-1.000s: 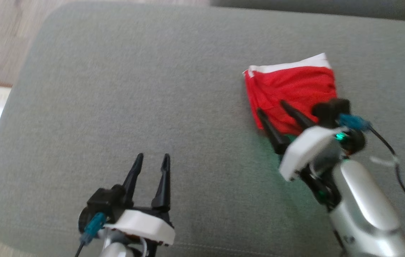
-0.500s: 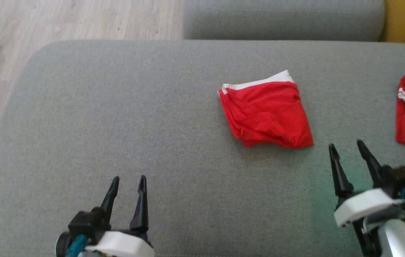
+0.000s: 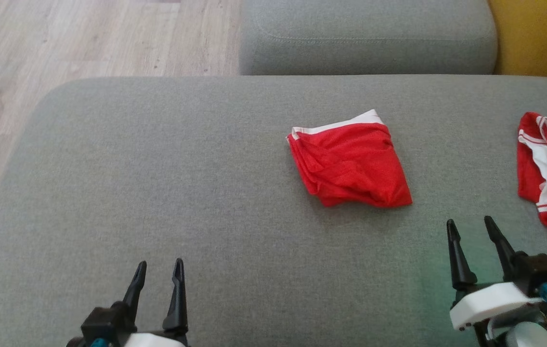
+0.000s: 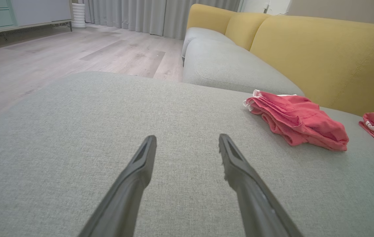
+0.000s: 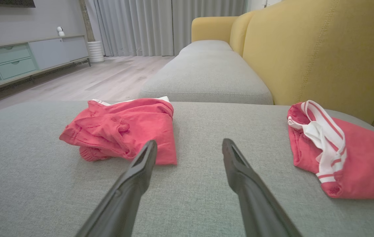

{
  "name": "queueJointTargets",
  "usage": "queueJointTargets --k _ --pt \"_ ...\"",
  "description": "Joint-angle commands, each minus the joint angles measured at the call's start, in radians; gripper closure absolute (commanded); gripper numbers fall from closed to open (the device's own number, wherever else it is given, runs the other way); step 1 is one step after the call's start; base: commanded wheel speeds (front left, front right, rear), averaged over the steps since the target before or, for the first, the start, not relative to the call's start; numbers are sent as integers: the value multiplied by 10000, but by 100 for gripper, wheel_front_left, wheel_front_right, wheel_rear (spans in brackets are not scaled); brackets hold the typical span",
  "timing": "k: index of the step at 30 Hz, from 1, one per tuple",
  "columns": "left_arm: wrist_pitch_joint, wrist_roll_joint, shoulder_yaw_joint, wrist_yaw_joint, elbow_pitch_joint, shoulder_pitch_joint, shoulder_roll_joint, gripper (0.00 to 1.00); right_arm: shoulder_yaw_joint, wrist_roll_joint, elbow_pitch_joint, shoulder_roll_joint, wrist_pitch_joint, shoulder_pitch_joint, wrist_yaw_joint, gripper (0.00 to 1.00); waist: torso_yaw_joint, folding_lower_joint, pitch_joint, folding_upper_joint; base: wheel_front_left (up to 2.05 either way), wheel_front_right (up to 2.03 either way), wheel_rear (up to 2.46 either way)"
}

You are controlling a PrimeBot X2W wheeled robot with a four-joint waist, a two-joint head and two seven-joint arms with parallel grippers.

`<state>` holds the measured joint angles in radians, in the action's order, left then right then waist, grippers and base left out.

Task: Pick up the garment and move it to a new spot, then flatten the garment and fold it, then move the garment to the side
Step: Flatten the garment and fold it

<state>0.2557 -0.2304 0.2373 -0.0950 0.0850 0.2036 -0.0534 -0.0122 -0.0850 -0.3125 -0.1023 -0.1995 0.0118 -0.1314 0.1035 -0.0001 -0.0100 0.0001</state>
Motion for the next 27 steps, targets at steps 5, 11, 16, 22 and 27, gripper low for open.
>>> queueJointTargets --k 5,11,16,22,27 --pt "61 110 -374 69 -436 -467 32 0 567 -96 306 -244 141 -998 7 76 193 1 358 -1 0 0 0" --pt "61 235 -340 116 -433 -968 32 0 1258 -409 -452 -865 790 -2725 7 100 708 1 1212 -1 0 0 0" --pt "61 282 -369 188 -348 -1381 32 0 1732 -369 -2040 -1244 1091 -4082 7 100 1205 1 1737 -1 0 0 0" --pt "61 262 -377 231 -293 -1725 32 0 2443 -539 -3831 -1384 967 -4969 7 100 1596 1 2005 -1 0 0 0" --pt "61 236 -334 196 -277 -1767 32 0 2829 -738 -4780 -1295 491 -5305 7 100 1686 1 2065 -1 0 0 0"
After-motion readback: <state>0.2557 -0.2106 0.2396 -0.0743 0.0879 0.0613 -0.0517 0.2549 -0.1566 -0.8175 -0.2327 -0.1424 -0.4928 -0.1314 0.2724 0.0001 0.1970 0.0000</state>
